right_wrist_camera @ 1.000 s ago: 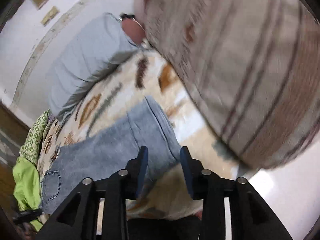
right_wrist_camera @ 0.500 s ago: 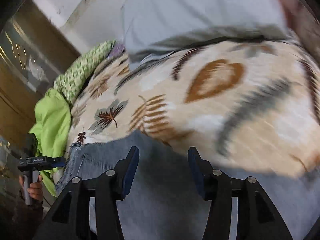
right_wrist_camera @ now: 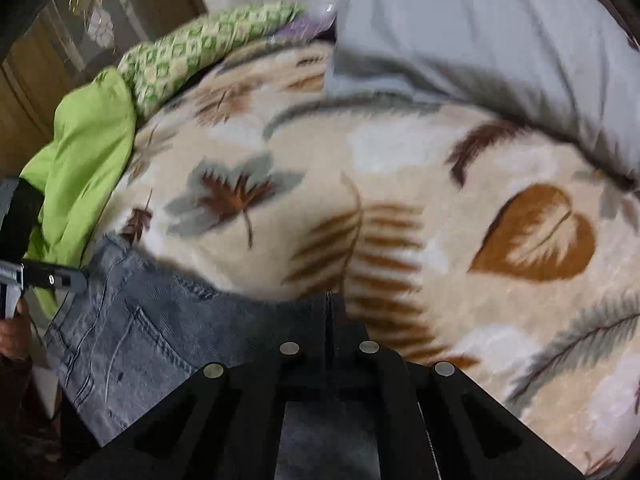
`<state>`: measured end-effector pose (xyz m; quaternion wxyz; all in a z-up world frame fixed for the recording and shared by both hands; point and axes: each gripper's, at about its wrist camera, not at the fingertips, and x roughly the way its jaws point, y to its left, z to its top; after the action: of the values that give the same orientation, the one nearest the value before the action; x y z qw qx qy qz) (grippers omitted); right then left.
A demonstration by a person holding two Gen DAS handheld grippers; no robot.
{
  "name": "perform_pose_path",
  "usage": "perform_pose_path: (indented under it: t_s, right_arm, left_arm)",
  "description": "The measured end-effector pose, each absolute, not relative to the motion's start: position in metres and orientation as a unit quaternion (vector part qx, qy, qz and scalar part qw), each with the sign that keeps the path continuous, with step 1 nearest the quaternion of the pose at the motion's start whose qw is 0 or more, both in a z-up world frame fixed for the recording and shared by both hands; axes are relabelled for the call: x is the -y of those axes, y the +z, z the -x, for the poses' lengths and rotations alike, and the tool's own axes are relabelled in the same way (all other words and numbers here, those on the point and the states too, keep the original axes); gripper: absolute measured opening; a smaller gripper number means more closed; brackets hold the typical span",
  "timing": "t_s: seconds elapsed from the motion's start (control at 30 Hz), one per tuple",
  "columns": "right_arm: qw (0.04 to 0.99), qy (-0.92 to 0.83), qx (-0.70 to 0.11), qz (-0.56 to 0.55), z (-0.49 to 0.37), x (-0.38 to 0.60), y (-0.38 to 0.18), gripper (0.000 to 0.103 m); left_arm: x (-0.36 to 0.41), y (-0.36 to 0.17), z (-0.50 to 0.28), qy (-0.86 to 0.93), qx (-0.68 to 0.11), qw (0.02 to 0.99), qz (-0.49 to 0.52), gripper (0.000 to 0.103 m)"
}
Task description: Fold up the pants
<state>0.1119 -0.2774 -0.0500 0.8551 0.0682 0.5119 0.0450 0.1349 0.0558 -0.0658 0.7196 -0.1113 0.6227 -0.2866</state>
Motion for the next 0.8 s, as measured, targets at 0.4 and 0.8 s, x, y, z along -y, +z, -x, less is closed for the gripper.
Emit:
perform_pose_path:
  t_s: [0.4, 0.8]
  right_arm:
    - [0.852, -0.049, -0.503, -0.140, -0.083, 0.318, -0.066, 0.009]
    - [0.829, -0.268, -0.444, -0.209, 0.129, 0.511, -0.018, 0.043]
  left_arm:
    - [-0.053, -0.067, -0.136, -0.208, -0.612, 0.762, 0.041, 0.029]
    - [-0.060, -0.074, -0.110, -0.242, -0.633, 0.729, 0.097, 0.067]
